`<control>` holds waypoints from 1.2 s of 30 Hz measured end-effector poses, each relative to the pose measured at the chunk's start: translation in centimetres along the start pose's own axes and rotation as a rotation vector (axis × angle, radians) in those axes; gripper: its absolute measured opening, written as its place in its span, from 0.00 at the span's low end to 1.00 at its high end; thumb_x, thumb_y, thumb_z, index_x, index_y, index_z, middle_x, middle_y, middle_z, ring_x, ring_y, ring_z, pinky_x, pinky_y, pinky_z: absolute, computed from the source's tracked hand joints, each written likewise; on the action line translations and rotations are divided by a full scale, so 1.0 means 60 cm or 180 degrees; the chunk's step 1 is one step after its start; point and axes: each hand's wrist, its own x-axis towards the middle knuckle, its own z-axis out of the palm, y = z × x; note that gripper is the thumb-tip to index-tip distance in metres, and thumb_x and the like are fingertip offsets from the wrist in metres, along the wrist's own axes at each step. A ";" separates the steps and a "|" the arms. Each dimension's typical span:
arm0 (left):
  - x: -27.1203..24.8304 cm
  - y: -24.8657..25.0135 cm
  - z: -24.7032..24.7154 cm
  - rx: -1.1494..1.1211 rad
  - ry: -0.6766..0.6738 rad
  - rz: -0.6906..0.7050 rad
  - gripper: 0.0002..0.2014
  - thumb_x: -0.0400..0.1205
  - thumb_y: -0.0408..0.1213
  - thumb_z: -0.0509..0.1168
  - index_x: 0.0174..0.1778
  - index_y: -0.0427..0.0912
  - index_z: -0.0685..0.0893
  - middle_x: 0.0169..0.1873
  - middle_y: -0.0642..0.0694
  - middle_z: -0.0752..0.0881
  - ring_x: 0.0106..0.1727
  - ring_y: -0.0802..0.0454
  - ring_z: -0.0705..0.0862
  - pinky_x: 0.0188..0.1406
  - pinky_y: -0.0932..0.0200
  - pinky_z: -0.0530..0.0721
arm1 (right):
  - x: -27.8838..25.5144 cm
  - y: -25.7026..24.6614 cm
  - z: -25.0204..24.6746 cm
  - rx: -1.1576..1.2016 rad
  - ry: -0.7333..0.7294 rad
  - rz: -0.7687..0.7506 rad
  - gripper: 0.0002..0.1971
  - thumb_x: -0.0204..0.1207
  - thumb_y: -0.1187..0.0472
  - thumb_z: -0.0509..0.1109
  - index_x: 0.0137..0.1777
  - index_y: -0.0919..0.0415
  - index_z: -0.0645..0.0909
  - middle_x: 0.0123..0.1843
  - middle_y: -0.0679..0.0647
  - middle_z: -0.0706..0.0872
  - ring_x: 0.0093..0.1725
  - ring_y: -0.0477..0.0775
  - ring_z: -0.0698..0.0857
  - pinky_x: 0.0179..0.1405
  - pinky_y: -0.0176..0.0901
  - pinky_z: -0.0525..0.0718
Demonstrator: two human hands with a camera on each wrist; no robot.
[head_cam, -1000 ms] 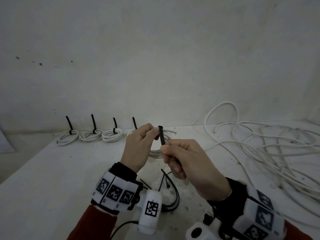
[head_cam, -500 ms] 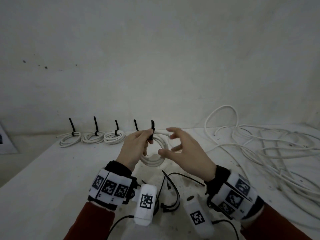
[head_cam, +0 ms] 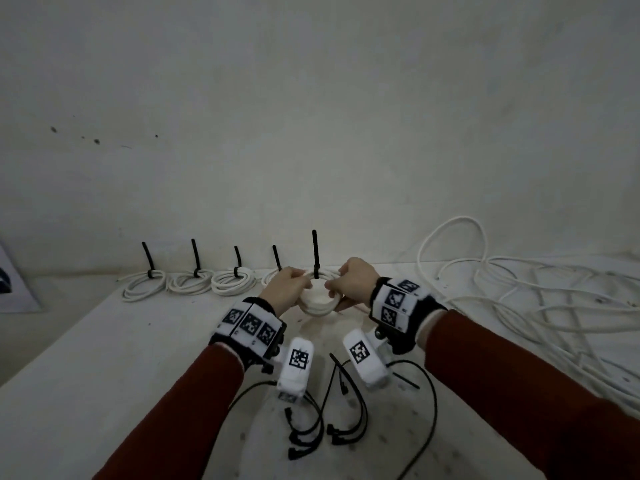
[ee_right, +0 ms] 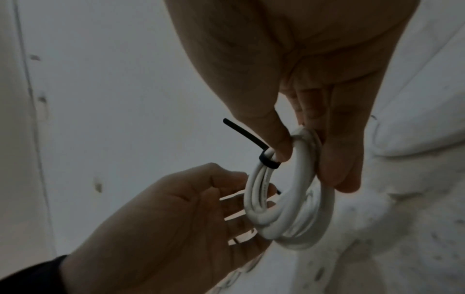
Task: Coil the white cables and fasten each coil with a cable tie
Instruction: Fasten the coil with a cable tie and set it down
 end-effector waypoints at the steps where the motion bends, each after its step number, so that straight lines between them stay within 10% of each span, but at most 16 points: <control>1: 0.013 -0.004 0.000 0.0191 -0.0132 -0.0013 0.10 0.76 0.34 0.67 0.52 0.39 0.78 0.45 0.41 0.80 0.49 0.44 0.79 0.51 0.50 0.79 | 0.015 0.002 0.000 -0.0068 -0.0060 0.0106 0.08 0.76 0.67 0.72 0.38 0.71 0.82 0.32 0.63 0.87 0.25 0.59 0.87 0.40 0.57 0.91; 6: 0.082 -0.028 0.013 0.1858 -0.0608 0.0230 0.53 0.44 0.70 0.77 0.61 0.41 0.80 0.54 0.44 0.86 0.54 0.47 0.85 0.56 0.46 0.84 | 0.075 0.021 -0.004 -0.0442 0.0012 0.0205 0.11 0.76 0.61 0.74 0.45 0.72 0.84 0.36 0.63 0.88 0.23 0.53 0.86 0.26 0.43 0.88; 13: 0.092 -0.013 0.041 0.2886 -0.0663 0.0388 0.37 0.68 0.52 0.77 0.67 0.37 0.71 0.62 0.41 0.79 0.62 0.44 0.79 0.55 0.53 0.78 | 0.149 0.054 -0.015 -0.0263 -0.0064 0.0340 0.14 0.68 0.59 0.80 0.34 0.68 0.80 0.35 0.69 0.86 0.41 0.71 0.90 0.46 0.71 0.87; 20: 0.121 -0.005 0.045 0.3284 -0.0529 0.0417 0.29 0.73 0.54 0.72 0.60 0.35 0.78 0.57 0.38 0.84 0.57 0.43 0.82 0.46 0.56 0.76 | 0.159 0.040 -0.021 -0.0413 -0.0165 0.0360 0.10 0.71 0.60 0.77 0.36 0.62 0.78 0.39 0.62 0.85 0.39 0.61 0.88 0.37 0.44 0.87; 25: 0.129 0.001 0.051 0.3507 -0.0415 0.0365 0.27 0.72 0.53 0.74 0.58 0.36 0.81 0.56 0.39 0.85 0.57 0.44 0.83 0.44 0.58 0.76 | 0.165 0.043 -0.016 -0.0543 -0.0207 0.0384 0.11 0.74 0.64 0.73 0.46 0.75 0.83 0.40 0.69 0.89 0.45 0.69 0.90 0.50 0.67 0.88; 29: 0.125 0.002 0.057 0.3597 -0.0288 0.0328 0.23 0.73 0.53 0.72 0.53 0.36 0.82 0.53 0.40 0.86 0.54 0.45 0.84 0.40 0.58 0.76 | 0.150 0.039 -0.028 -0.0609 -0.0353 0.0314 0.08 0.77 0.69 0.68 0.52 0.74 0.83 0.38 0.67 0.87 0.40 0.66 0.89 0.52 0.64 0.87; 36: 0.120 0.008 0.053 0.3554 0.0051 0.0293 0.17 0.75 0.50 0.69 0.32 0.40 0.75 0.36 0.45 0.83 0.30 0.51 0.78 0.31 0.60 0.75 | 0.120 0.045 -0.085 -0.1057 -0.0104 -0.0062 0.09 0.78 0.71 0.67 0.56 0.65 0.84 0.49 0.61 0.85 0.29 0.54 0.85 0.26 0.41 0.85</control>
